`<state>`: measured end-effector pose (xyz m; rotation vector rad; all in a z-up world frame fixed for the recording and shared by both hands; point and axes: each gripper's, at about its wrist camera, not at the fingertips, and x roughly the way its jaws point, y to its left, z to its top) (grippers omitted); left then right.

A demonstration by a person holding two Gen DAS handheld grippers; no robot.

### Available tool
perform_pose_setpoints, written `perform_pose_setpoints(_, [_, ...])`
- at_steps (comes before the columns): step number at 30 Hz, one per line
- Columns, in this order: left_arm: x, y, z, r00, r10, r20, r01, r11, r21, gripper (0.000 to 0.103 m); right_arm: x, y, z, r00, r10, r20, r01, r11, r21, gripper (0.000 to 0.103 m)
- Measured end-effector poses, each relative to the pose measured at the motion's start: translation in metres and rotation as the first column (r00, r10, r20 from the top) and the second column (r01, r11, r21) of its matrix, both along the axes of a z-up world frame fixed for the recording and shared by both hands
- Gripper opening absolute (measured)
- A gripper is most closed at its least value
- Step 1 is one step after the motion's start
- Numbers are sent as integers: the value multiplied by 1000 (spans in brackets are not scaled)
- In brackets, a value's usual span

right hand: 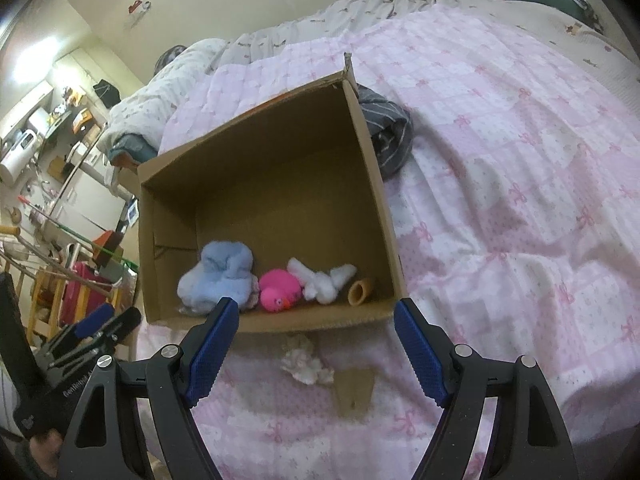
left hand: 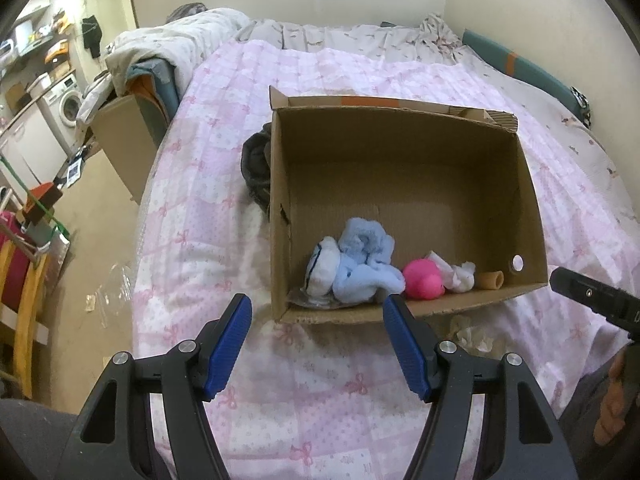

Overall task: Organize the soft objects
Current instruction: 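Withdraw both grippers from the box toward the remaining items on the quilt, then grasp the cream lace scrunchie with the left gripper while the right gripper grasps a translucent beige cone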

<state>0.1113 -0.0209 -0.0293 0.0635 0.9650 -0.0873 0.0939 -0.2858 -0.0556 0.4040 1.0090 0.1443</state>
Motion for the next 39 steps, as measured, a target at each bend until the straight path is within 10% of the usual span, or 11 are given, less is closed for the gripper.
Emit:
perform_pose_setpoints(16, [-20,3,-24,992,41,-117,-51,995,-90,65,-20,-15,-11,997,-15,-70,15,1000,9,85])
perform_pose_setpoints(28, [-10,13,-34,977,91,-193,-120,982,-144,65,6,32,-72,941,76,-330,-139,975,-173,84])
perform_pose_setpoints(39, [-5,2,-40,976,61,-209,-94,984,-150,65,8,49,-94,907,130,-399,-233,947,-221,15])
